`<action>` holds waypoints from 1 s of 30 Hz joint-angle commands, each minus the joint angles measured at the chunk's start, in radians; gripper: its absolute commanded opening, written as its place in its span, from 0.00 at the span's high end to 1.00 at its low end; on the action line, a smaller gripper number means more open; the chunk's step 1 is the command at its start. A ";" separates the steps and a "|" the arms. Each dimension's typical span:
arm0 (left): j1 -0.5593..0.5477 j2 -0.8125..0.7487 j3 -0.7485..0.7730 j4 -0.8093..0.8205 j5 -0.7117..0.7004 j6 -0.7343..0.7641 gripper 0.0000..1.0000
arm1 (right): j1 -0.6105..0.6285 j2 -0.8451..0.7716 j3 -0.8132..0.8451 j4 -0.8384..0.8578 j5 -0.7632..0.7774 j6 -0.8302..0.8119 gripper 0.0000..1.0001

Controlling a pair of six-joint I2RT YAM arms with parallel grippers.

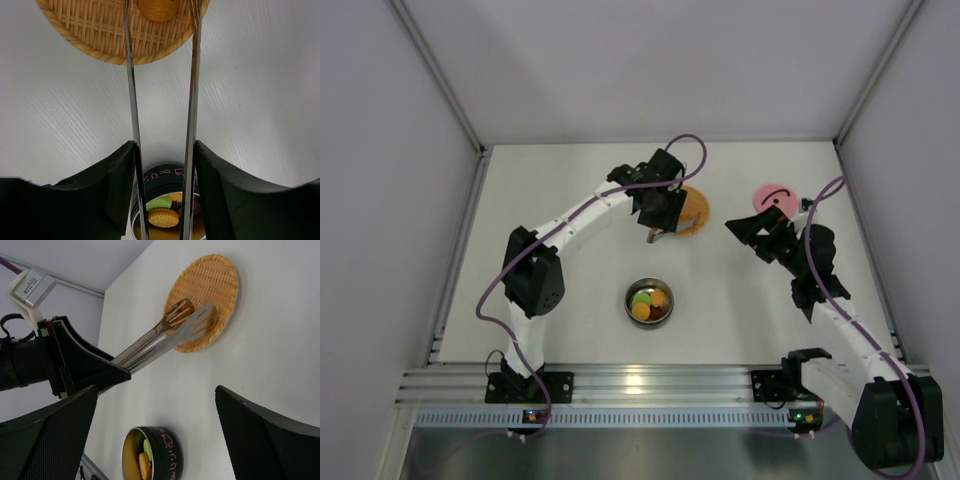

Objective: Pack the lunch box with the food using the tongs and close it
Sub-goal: Pick up the fake food from the plate.

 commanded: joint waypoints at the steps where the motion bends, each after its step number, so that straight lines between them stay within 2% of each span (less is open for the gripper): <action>1: 0.011 -0.013 0.043 0.008 0.029 -0.017 0.46 | 0.005 -0.014 0.021 0.041 -0.004 -0.015 0.00; 30: 0.060 -0.002 -0.009 0.004 0.107 -0.024 0.51 | 0.005 -0.011 0.015 0.047 -0.006 -0.012 0.00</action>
